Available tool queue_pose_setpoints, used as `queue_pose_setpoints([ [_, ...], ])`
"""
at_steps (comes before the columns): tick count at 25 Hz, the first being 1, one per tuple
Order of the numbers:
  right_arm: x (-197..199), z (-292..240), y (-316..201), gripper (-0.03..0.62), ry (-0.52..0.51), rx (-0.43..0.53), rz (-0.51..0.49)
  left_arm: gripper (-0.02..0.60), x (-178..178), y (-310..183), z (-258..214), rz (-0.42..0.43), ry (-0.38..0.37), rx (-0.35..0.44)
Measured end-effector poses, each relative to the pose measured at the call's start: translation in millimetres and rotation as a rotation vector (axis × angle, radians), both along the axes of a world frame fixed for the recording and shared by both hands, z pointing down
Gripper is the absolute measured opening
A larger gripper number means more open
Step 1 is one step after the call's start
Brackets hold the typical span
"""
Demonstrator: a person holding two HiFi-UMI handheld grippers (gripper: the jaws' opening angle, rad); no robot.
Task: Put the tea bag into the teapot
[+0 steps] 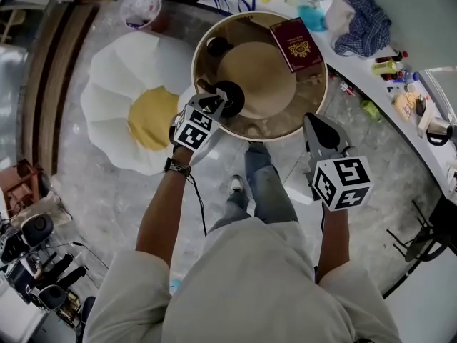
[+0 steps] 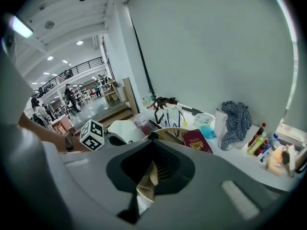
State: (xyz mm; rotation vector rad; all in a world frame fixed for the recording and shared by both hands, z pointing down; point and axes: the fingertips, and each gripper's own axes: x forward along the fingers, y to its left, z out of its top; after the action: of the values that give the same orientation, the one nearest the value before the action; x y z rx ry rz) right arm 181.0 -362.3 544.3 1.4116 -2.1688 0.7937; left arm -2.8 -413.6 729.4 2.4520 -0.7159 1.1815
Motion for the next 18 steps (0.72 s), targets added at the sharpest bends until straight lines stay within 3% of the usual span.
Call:
queue_pose_setpoints([
  [18,23.3,28.9,-0.6,0.006,0.007,-0.063,0.039,0.061,9.3,-2.0,72.8,-0.023,-0.104,-0.196],
])
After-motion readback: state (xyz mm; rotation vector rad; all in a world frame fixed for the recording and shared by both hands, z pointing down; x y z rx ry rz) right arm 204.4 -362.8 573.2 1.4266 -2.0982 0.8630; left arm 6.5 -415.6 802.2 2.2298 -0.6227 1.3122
